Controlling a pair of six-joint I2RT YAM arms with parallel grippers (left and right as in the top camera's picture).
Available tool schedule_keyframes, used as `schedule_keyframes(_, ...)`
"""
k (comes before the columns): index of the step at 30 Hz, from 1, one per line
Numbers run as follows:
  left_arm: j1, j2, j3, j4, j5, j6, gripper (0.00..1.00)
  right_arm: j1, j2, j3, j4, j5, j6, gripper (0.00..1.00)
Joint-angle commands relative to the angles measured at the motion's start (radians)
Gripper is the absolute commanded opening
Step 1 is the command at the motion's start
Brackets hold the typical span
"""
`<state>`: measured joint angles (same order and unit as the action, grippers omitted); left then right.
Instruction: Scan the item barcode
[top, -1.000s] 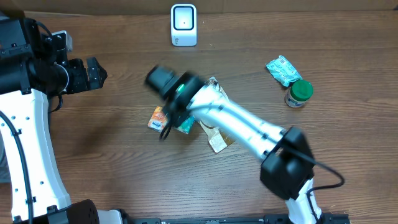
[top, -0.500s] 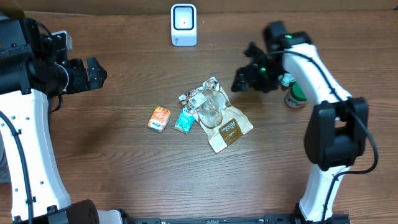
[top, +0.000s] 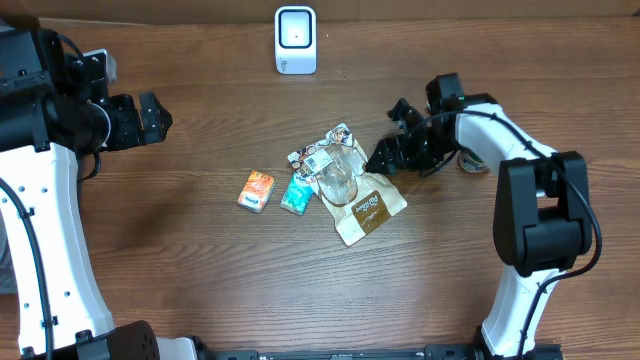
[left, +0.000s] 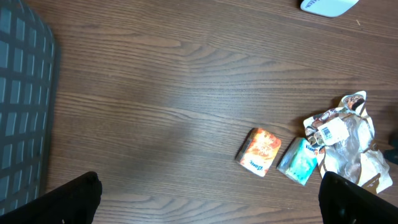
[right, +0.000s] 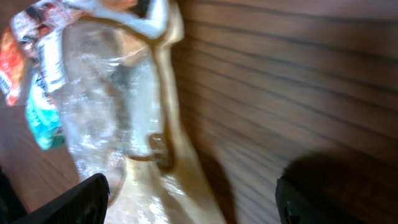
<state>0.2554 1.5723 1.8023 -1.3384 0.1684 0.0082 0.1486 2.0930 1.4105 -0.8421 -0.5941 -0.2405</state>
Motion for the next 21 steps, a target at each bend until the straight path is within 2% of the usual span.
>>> schedule_keyframes(1,0.000,0.004,0.004,0.001,0.008,0.022,1.00,0.051,-0.006,-0.065,0.045,-0.003,-0.026,0.84)
schedule_keyframes(7,0.001,0.004,0.004,0.002,0.008,0.022,0.99,0.146,-0.002,-0.082,0.080,0.003,-0.026,0.82)
schedule_keyframes(10,0.001,0.004,0.004,0.001,0.008,0.022,1.00,0.191,-0.002,-0.082,0.095,0.037,-0.024,0.75)
schedule_keyframes(13,-0.001,0.004,0.004,0.001,0.008,0.022,1.00,0.224,-0.002,-0.082,0.105,0.080,-0.018,0.53)
schedule_keyframes(17,-0.001,0.004,0.004,0.001,0.008,0.022,1.00,0.230,-0.002,-0.082,0.105,0.088,-0.018,0.33)
schedule_keyframes(19,-0.001,0.004,0.004,0.001,0.008,0.022,0.99,0.229,-0.002,-0.082,0.105,0.088,-0.006,0.18)
schedule_keyframes(20,0.000,0.004,0.004,0.001,0.008,0.022,1.00,0.226,-0.002,-0.082,0.108,0.088,0.009,0.07)
schedule_keyframes(21,0.000,0.004,0.004,0.001,0.008,0.022,1.00,0.224,-0.002,-0.082,0.108,0.086,0.009,0.04)
